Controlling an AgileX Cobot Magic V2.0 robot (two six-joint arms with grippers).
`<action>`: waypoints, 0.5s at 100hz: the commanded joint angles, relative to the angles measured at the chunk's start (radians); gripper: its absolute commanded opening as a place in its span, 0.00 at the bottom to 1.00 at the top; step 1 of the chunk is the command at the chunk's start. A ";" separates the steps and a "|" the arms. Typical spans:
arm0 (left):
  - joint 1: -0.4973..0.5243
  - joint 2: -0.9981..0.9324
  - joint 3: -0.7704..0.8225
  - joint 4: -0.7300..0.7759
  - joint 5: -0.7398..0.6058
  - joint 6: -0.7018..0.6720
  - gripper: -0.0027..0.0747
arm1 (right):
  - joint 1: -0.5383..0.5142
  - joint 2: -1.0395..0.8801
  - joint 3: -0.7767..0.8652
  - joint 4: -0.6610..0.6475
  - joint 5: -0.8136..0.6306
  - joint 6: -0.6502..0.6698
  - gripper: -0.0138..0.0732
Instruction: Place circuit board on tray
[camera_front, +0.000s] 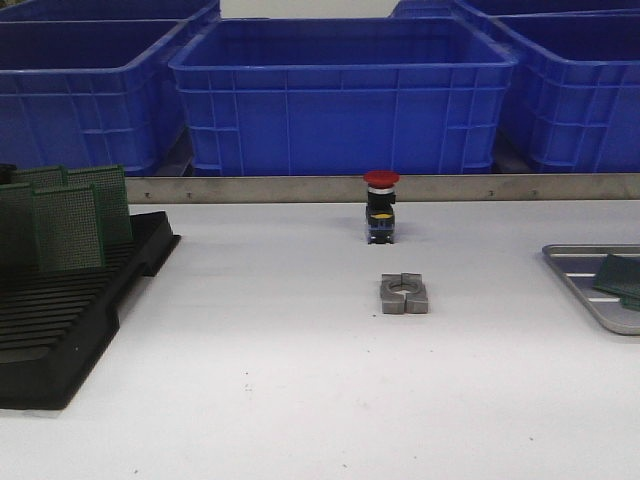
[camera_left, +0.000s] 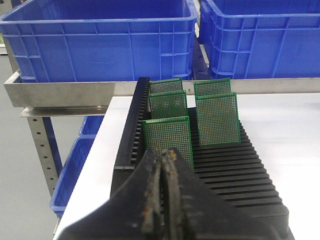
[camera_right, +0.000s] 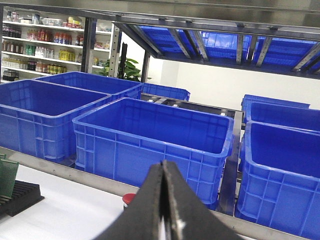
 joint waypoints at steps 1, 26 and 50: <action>-0.010 -0.027 0.018 -0.008 -0.082 -0.003 0.01 | 0.001 0.010 -0.025 0.021 -0.006 -0.006 0.09; -0.010 -0.027 0.018 -0.008 -0.082 -0.003 0.01 | 0.001 0.010 -0.025 0.022 -0.096 -0.006 0.09; -0.010 -0.027 0.018 -0.008 -0.082 -0.003 0.01 | -0.034 0.011 -0.025 -0.216 -0.248 0.051 0.09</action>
